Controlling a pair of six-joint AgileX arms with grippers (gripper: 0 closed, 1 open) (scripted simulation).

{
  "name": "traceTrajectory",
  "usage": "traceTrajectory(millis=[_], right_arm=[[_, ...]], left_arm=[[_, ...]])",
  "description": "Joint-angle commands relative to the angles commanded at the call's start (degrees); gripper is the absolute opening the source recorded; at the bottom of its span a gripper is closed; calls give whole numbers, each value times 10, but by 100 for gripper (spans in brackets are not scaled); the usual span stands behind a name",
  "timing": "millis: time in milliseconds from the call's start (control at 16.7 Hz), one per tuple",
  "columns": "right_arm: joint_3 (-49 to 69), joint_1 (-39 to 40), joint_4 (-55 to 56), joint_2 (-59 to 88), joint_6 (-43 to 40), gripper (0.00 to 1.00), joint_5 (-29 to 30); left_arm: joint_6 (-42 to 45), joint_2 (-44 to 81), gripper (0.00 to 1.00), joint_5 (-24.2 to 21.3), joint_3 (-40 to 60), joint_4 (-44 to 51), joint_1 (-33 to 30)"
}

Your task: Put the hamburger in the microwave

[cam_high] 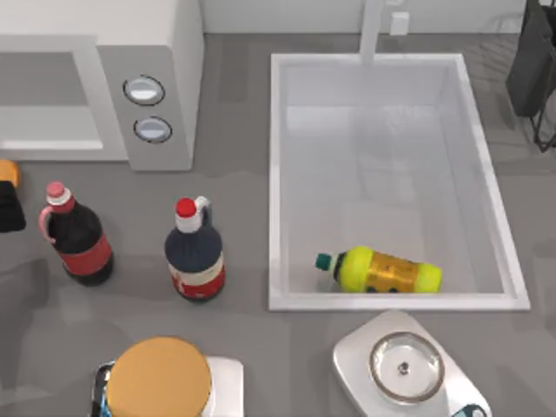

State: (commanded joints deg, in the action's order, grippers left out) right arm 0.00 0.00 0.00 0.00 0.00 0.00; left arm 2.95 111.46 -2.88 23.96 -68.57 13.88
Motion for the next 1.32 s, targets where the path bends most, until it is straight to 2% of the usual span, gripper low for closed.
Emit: traceTrajectory(millis=[240,720,960,1320], right_arm=[[0,0,0,0,0,100,0],[0,0,0,0,0,100,0],[0,0,0,0,0,100,0],[0,0,0,0,0,100,0]], left_arm=[[1,8,100,-10,-44,-2,31],[1,-17,100,-9,-32,6,15],[1,-73,100,-8,-23,62,0],[0,-179,100,-6,-5,198,5]])
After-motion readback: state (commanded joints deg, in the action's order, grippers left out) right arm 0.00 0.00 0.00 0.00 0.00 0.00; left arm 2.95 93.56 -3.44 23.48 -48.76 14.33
